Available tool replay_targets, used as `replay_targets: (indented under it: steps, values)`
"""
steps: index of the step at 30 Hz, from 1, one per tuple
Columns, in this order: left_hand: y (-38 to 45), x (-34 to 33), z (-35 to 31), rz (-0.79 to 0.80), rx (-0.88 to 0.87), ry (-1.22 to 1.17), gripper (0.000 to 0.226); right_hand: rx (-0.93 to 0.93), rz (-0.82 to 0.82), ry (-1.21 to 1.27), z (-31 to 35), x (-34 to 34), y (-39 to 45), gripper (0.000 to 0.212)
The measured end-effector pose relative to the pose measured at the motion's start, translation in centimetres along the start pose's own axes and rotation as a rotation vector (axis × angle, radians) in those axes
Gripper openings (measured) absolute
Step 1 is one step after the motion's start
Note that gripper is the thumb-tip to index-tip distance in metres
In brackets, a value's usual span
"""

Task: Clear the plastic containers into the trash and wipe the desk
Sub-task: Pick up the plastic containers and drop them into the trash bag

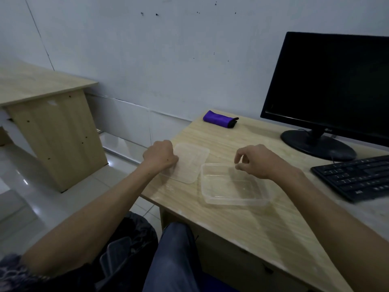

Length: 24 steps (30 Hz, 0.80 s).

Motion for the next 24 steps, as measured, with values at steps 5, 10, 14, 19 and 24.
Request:
replay_targets:
  steps: [5, 10, 14, 19, 24]
  values:
    - [0.8, -0.4, 1.0, 0.127, 0.051, -0.26, 0.034, 0.006, -0.046, 0.176, -0.6, 2.0, -0.9, 0.009]
    - [0.8, -0.1, 2.1, 0.178, 0.112, -0.744, 0.035, -0.088, 0.012, 0.57, -2.8, 2.4, -2.3, 0.012]
    - [0.8, 2.2, 1.8, 0.043, 0.038, -1.343, 0.015, -0.142, -0.021, 0.886, -2.2, 1.1, -2.6, 0.015]
    - [-2.4, 6.5, 1.9, -0.356, -0.188, -1.493, 0.013, -0.126, -0.145, 1.274, 0.5, -1.1, -2.0, 0.009]
    - [-7.0, 7.4, -2.9, -0.505, -0.435, -0.973, 0.011, -0.029, -0.216, 1.557, 4.1, -3.7, -0.7, 0.021]
Point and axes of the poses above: each hand's wrist, its own y-axis towards the middle knuckle, its own x-axis out of the back of the hand, z = x × y, the point moved 10 cm from there along y, towards the middle knuckle, and after that the axes turned 8 degrees about z, right-handed, at the moved point
